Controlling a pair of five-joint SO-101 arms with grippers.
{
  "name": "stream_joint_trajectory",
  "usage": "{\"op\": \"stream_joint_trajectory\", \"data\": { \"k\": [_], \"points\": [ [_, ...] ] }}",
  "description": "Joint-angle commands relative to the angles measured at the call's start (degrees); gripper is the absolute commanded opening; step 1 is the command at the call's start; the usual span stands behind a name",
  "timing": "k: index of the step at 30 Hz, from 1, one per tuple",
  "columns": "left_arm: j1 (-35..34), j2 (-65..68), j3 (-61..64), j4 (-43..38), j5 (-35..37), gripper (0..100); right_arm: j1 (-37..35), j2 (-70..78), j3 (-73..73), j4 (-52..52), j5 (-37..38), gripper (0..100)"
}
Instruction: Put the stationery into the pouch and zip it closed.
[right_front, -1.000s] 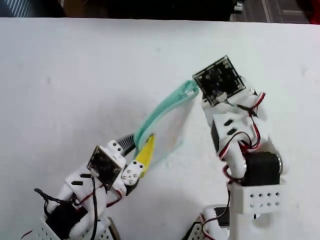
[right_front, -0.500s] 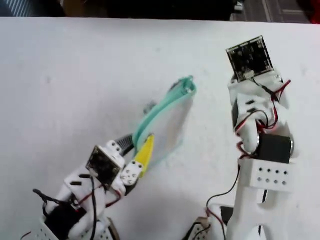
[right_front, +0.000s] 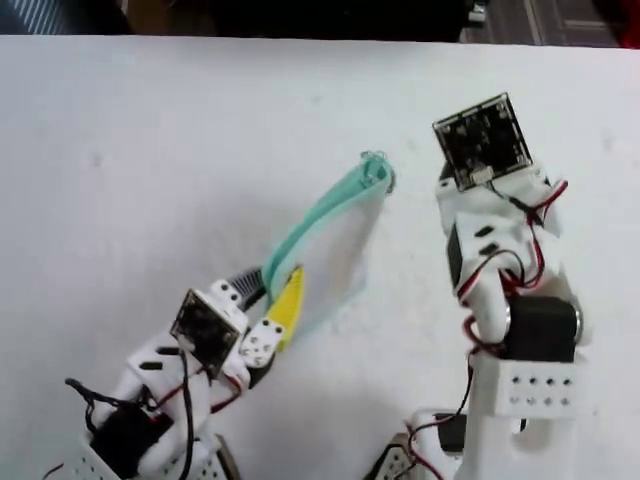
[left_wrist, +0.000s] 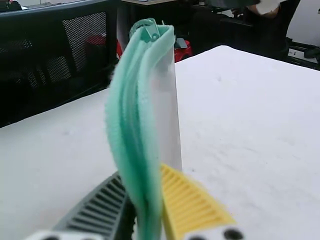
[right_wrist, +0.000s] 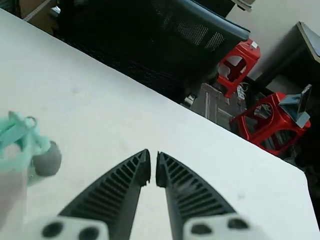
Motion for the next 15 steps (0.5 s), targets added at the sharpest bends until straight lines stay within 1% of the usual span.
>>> {"op": "stream_joint_trajectory", "data": {
  "k": [1, 3, 9, 11, 15],
  "points": [
    [-2.77, 0.13, -0.44, -0.18, -0.53, 2, -3.47, -1.80, -6.24, 6.73, -0.62, 1.7],
    [-2.59, 0.13, -0.44, -0.18, -0.53, 2, -4.88, -1.80, -9.67, 10.95, -0.70, 1.7],
    [-2.51, 0.13, -0.18, -0.44, -0.53, 2, -10.51, -1.63, -20.48, 22.11, -6.68, 1.7],
    [-2.51, 0.13, -0.18, -0.35, -0.53, 2, -14.46, -0.13, -23.91, 25.71, -7.65, 1.8],
    [-2.51, 0.13, -0.09, -0.26, -0.53, 2, -24.31, 6.20, -31.74, 35.91, -12.40, 1.9]
  ]
}}
